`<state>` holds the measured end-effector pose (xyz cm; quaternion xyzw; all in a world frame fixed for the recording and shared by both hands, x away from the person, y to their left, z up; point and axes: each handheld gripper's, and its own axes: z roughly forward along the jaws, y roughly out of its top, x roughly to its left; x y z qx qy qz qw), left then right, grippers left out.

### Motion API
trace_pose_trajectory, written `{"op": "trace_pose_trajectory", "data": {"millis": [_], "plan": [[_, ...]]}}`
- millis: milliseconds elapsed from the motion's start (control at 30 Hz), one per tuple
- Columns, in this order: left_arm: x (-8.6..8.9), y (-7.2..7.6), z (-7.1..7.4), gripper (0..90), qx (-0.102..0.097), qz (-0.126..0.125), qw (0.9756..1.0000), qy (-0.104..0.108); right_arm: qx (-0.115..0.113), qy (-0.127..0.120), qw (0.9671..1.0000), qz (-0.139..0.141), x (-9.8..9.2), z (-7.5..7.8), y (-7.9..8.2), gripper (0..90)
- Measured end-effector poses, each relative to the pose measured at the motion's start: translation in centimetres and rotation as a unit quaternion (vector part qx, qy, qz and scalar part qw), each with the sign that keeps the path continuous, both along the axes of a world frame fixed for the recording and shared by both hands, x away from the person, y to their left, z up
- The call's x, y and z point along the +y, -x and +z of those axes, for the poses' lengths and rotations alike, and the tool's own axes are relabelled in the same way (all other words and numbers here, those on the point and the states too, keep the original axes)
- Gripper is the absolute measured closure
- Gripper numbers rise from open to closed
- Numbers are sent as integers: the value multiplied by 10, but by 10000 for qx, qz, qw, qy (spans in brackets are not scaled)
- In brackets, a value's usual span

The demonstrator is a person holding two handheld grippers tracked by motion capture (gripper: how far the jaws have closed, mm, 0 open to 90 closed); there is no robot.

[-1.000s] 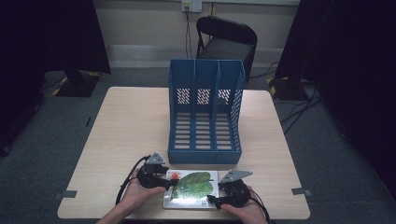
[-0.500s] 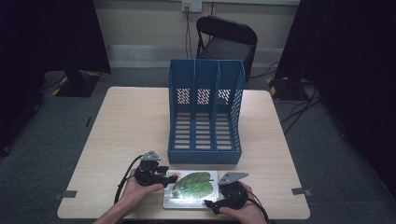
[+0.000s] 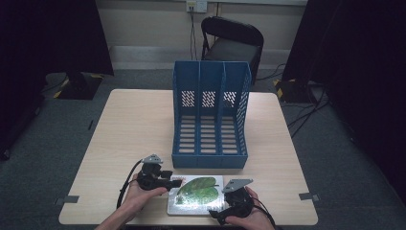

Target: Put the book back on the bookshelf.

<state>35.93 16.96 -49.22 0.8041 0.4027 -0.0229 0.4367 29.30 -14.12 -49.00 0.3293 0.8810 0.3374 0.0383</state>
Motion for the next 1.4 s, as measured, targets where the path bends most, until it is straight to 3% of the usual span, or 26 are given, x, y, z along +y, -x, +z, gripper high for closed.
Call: {"op": "trace_pose_trajectory", "data": {"millis": [533,667,900,1400], "plan": [[5,-1,2,348,134,105,9994,307,-172,162,9996,183,0,-1,6,82],[5,-1,3,364,271,215,9987,375,-317,262,9989,232,2,-2,9,76],[5,-2,3,364,256,212,9988,359,-456,397,9975,369,3,-4,11,72],[10,-2,10,371,285,266,9972,645,-583,523,9962,373,6,-5,14,64]]}}
